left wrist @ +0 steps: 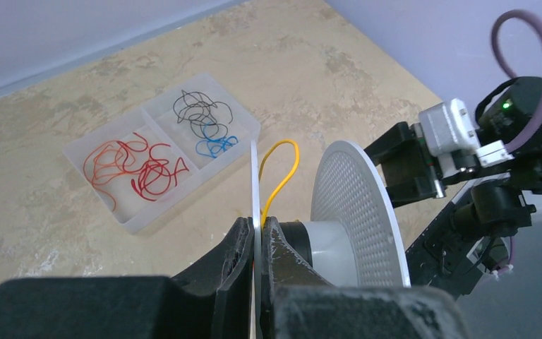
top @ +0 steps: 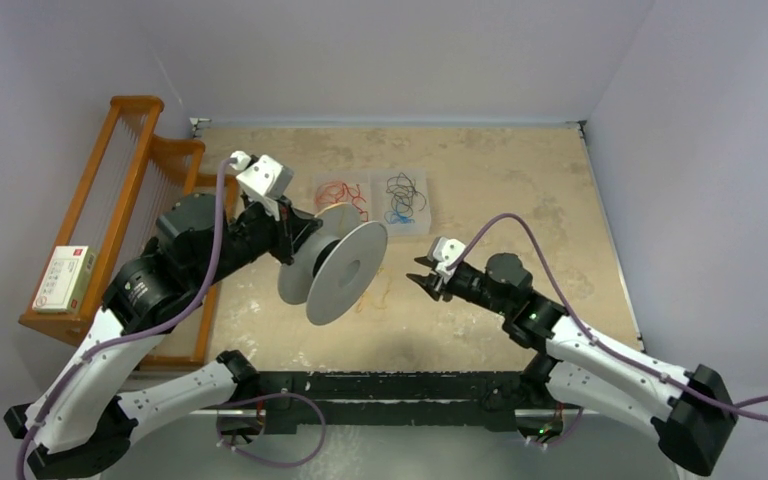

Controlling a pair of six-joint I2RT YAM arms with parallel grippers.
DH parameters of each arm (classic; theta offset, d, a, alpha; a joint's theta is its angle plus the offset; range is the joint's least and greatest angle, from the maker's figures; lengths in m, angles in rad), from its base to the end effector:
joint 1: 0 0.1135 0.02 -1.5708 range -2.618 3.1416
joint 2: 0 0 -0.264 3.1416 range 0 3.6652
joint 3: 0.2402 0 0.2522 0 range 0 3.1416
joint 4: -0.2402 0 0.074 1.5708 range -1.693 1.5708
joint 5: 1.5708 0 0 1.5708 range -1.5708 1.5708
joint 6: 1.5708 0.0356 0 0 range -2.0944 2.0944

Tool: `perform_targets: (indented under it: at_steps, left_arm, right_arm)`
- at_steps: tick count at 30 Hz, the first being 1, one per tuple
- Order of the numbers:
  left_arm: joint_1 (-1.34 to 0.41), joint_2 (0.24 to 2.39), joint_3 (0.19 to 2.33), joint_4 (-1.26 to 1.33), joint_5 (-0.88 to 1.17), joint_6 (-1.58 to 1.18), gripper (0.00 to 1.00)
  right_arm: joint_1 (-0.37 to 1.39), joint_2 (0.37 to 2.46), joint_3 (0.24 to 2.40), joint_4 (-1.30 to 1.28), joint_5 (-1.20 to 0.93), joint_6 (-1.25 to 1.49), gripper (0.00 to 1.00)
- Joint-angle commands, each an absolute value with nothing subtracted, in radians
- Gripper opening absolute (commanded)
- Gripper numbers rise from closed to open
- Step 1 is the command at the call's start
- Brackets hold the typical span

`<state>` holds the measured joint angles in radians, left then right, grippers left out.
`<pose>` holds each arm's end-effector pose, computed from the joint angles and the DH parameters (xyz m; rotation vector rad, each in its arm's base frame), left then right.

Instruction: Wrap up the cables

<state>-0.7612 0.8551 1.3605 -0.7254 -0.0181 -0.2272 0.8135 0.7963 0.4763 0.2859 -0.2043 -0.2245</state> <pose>0.1011 -0.0954 0.4599 0.4737 1.7826 -0.6861 0.1291 0.1471 0.2784 -0.9495 1.3364 0.6177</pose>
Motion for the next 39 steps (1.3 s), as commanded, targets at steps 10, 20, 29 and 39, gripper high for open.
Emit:
perform_targets:
  at_steps: [10, 20, 29, 39]
  left_arm:
    - [-0.759, 0.892, 1.438, -0.641, 0.039, -0.281, 0.0]
    - [-0.758, 0.917, 1.456, -0.592, 0.073, -0.31, 0.0]
    - [-0.759, 0.905, 1.457, -0.583, 0.081, -0.324, 0.0]
    - [-0.758, 0.894, 1.456, -0.585, 0.084, -0.324, 0.0]
  right_arm:
    - [0.816, 1.119, 0.274, 1.174, -0.44, -0.106, 0.43]
    - [0.816, 1.394, 0.232, 1.584, -0.451, -0.041, 0.44]
    - [0.816, 1.588, 0.236, 1.828, -0.371, 0.003, 0.44]
    - [0.816, 1.714, 0.245, 2.044, -0.323, 0.08, 0.56]
